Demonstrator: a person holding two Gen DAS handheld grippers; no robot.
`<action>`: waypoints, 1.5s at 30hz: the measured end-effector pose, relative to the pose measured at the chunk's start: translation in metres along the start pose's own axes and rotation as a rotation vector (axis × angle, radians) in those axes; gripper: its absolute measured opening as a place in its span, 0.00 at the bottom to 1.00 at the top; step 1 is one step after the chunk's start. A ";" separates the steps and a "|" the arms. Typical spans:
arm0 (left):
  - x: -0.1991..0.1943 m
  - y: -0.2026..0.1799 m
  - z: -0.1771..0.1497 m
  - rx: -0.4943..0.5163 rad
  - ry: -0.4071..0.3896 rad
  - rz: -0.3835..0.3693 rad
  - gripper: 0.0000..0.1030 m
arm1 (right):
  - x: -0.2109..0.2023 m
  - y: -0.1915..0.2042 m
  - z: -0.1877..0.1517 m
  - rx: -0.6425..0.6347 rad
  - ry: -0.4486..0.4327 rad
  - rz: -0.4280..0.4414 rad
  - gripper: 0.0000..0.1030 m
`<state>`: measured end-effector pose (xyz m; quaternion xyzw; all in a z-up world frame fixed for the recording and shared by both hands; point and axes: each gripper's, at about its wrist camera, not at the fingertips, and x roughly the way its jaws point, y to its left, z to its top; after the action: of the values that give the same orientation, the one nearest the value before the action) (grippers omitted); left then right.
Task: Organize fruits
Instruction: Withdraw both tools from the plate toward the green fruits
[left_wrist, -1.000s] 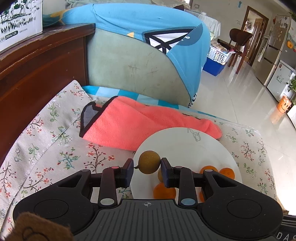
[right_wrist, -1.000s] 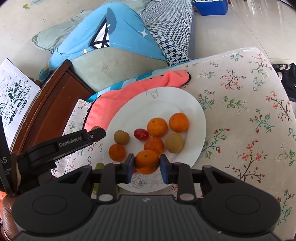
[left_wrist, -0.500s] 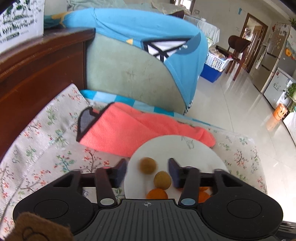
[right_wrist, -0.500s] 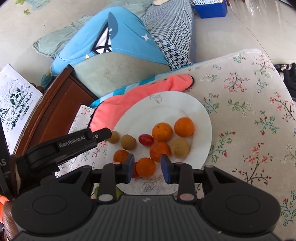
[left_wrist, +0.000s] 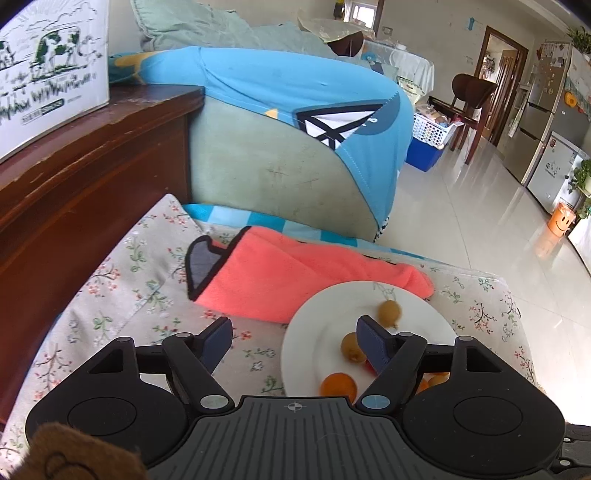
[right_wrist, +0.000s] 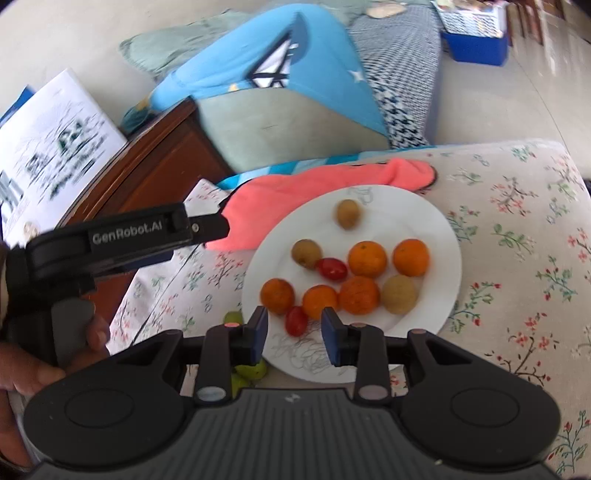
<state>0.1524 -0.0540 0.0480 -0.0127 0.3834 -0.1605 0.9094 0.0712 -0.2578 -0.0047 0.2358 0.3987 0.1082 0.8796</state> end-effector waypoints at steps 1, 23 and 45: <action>-0.002 0.003 0.000 -0.003 0.000 0.000 0.73 | 0.000 0.002 -0.001 -0.012 0.004 0.005 0.33; -0.016 0.036 -0.025 0.015 0.081 0.054 0.74 | 0.023 0.044 -0.041 -0.217 0.127 0.068 0.40; -0.017 0.061 -0.048 -0.046 0.150 0.052 0.74 | 0.049 0.061 -0.056 -0.295 0.123 0.025 0.37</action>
<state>0.1250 0.0133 0.0167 -0.0116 0.4543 -0.1287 0.8815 0.0617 -0.1684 -0.0384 0.1020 0.4287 0.1909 0.8771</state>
